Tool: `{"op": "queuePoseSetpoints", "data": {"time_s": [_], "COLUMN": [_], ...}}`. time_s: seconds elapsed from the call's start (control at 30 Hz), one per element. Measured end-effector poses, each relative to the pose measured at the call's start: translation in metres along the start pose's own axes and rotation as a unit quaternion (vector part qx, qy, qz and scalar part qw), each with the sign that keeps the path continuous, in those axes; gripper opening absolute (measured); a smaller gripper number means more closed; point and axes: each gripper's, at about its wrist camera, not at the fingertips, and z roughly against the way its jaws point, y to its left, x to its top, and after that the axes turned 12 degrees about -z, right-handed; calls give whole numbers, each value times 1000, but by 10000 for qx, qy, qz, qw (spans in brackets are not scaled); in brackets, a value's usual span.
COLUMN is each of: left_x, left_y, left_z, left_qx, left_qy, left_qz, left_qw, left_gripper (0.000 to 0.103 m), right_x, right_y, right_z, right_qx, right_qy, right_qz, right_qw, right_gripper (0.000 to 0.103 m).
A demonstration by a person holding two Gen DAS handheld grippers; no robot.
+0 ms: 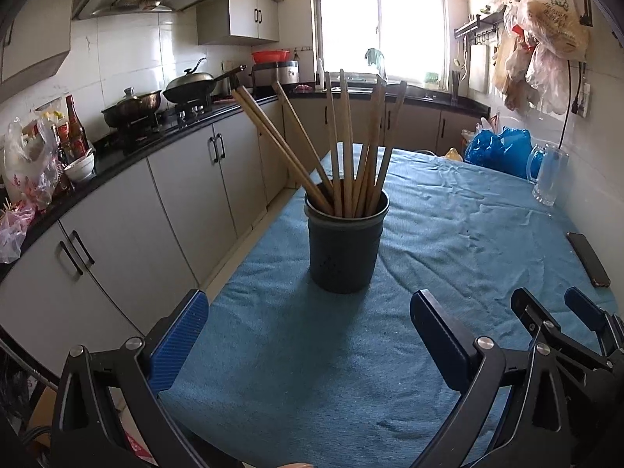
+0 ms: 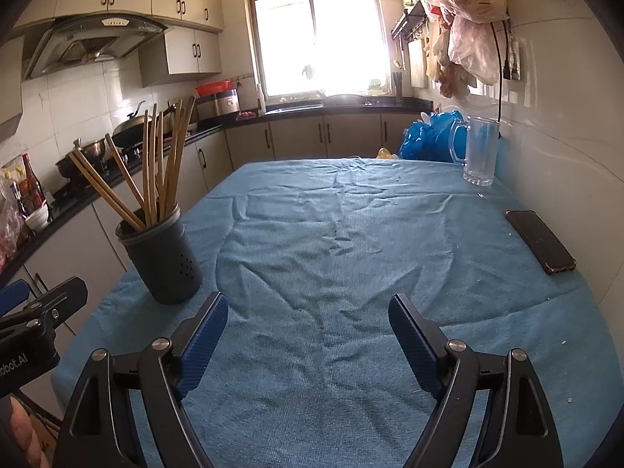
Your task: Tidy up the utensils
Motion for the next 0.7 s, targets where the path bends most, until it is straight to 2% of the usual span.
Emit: {"op": "queuePoseSetpoints", "data": {"time_s": [0.7], "left_x": [-7], "left_y": [5], "left_z": [-9], "left_qx": [-92], "left_qy": [145], "left_qz": [45], "left_qw": [9998], "left_gripper": [103], "right_x": [-5], "right_y": [14], "right_z": [-4], "right_qx": [-82], "right_qy": [41], "right_qz": [181], "right_qw": [9998], "right_gripper": [90]}}
